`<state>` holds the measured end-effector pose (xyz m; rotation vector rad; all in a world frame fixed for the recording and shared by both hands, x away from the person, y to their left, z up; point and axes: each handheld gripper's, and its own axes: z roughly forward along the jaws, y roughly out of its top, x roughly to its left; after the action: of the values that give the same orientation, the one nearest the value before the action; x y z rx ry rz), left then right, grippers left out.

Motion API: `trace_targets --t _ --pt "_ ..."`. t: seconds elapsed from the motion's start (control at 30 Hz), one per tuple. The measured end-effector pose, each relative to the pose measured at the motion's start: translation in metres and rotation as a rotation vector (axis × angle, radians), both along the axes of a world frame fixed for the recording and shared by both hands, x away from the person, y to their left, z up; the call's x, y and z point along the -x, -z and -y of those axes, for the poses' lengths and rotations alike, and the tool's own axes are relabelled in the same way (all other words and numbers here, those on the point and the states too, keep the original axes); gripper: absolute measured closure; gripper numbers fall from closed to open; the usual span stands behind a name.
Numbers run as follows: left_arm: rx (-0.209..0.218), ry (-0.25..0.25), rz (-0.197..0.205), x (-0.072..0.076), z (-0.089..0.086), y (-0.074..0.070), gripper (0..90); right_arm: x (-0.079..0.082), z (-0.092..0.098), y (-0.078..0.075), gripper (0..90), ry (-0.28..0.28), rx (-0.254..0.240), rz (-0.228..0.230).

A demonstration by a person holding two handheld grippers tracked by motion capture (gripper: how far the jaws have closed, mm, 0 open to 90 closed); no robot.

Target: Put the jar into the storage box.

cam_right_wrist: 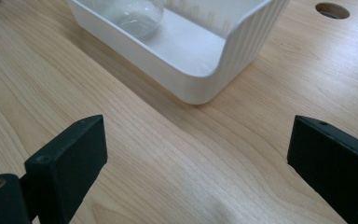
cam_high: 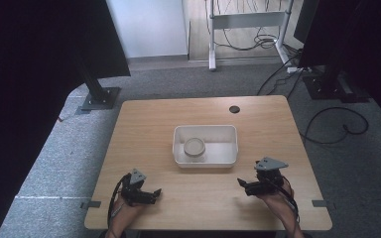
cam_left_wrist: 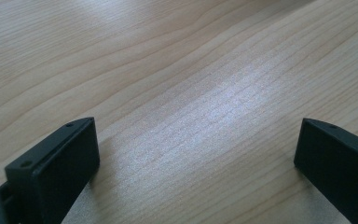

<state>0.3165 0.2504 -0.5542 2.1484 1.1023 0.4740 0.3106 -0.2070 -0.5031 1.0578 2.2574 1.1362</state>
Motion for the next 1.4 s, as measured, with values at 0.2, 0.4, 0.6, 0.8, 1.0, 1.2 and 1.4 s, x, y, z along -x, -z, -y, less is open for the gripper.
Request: trace_targets --t 0.2,0.4,0.6,0.8,1.0,1.2,1.4 --pt "0.0 0.0 0.0 0.0 0.0 0.0 0.0 0.004 0.009 0.001 4.4 0.018 0.005 0.001" --pt "0.0 0.0 0.0 0.0 0.0 0.0 0.0 0.008 0.018 0.004 4.4 0.041 0.007 -0.005" --pt "0.0 0.0 0.0 0.0 0.0 0.0 0.0 0.012 0.026 0.008 4.4 0.063 0.012 -0.011" --pt "0.0 0.0 0.0 0.0 0.0 0.0 0.0 0.015 0.032 0.012 4.4 0.079 0.018 -0.018" --pt "0.0 0.0 0.0 0.0 0.0 0.0 0.0 0.018 0.038 0.017 4.4 0.096 0.019 -0.027" --pt "0.0 0.0 0.0 0.0 0.0 0.0 0.0 0.021 0.043 0.02 4.4 0.112 0.018 -0.037" --pt "0.0 0.0 0.0 0.0 0.0 0.0 0.0 0.024 0.048 0.025 4.4 0.125 0.021 -0.049"
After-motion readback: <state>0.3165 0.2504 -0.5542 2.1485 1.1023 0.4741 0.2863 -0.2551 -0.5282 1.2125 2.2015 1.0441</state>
